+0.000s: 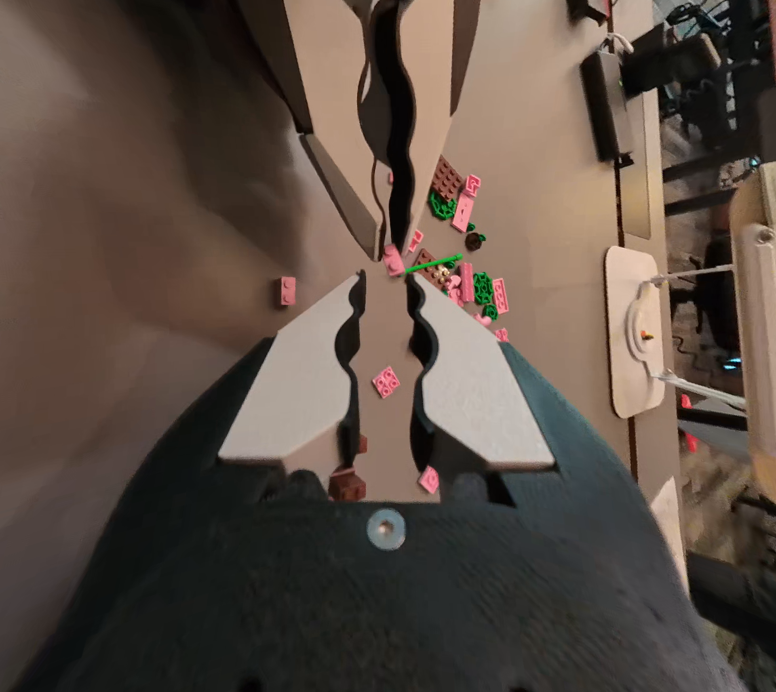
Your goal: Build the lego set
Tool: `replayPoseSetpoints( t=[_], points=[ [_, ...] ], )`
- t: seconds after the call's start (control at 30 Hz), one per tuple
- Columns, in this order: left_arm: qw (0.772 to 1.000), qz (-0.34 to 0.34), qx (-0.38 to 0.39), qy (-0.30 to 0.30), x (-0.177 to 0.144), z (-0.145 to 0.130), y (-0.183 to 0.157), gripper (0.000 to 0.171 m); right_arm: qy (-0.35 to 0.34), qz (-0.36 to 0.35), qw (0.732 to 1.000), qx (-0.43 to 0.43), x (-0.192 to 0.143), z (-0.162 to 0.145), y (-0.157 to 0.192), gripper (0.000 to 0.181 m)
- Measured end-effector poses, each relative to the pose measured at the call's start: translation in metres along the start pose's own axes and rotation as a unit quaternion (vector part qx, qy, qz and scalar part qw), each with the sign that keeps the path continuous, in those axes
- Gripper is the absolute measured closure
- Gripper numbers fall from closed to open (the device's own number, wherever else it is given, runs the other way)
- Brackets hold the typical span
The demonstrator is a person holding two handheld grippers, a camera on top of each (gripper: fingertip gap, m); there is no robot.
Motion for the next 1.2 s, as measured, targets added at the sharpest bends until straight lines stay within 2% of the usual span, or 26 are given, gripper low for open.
replayPoseSetpoints(
  t=[0.2,0.27,0.43,0.5,0.6,0.7,0.77,0.83,0.93,1.1,1.2],
  points=[
    [0.999,-0.003,0.032,0.006,0.002,0.001,-0.008,0.165,0.011,0.014,0.999,-0.045,0.003,0.0,0.003,0.165],
    [0.999,-0.006,0.032,0.003,0.001,0.002,-0.008,0.165,0.015,0.013,0.998,-0.053,0.004,0.0,0.004,0.173],
    [0.999,-0.007,0.028,-0.017,-0.001,0.006,-0.009,0.163,-0.002,0.014,0.999,-0.036,-0.004,-0.001,0.003,0.175],
    [0.999,0.0,0.029,-0.019,-0.002,0.006,-0.007,0.161,0.002,0.004,1.0,0.0,-0.017,-0.011,-0.003,0.175],
    [0.999,-0.011,0.021,-0.028,-0.002,0.008,-0.009,0.158,0.035,-0.05,0.993,0.106,-0.055,-0.055,-0.03,0.175],
    [0.999,-0.016,0.017,-0.03,0.002,0.01,-0.009,0.156,0.046,-0.085,0.96,0.262,-0.092,-0.112,-0.047,0.175],
    [0.999,-0.028,0.001,-0.041,0.006,0.016,-0.009,0.155,0.062,-0.11,0.932,0.34,-0.105,-0.145,-0.048,0.175],
    [0.997,-0.045,-0.021,-0.062,0.011,0.029,-0.008,0.155,0.066,-0.121,0.917,0.374,-0.107,-0.162,-0.042,0.175],
    [0.992,-0.072,-0.061,-0.078,0.025,0.047,-0.005,0.152,0.062,-0.117,0.915,0.381,-0.1,-0.174,-0.034,0.175],
    [0.983,-0.151,-0.093,-0.044,0.071,0.071,-0.005,0.147,0.044,-0.076,0.866,0.492,-0.085,-0.193,-0.027,0.175],
    [0.979,-0.176,-0.098,-0.014,0.097,0.079,0.001,0.147,0.069,-0.09,0.864,0.49,-0.074,-0.206,-0.023,0.175]
  ],
)
Point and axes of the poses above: each gripper's, where its closed fingertips meet, x out along the fingers, z out of its top, y = z × x across the jaws, the point moved 4 cm from there along -x, back along the fingers, and after that the axes turned 2 degrees about x, right-handed, at the moved point
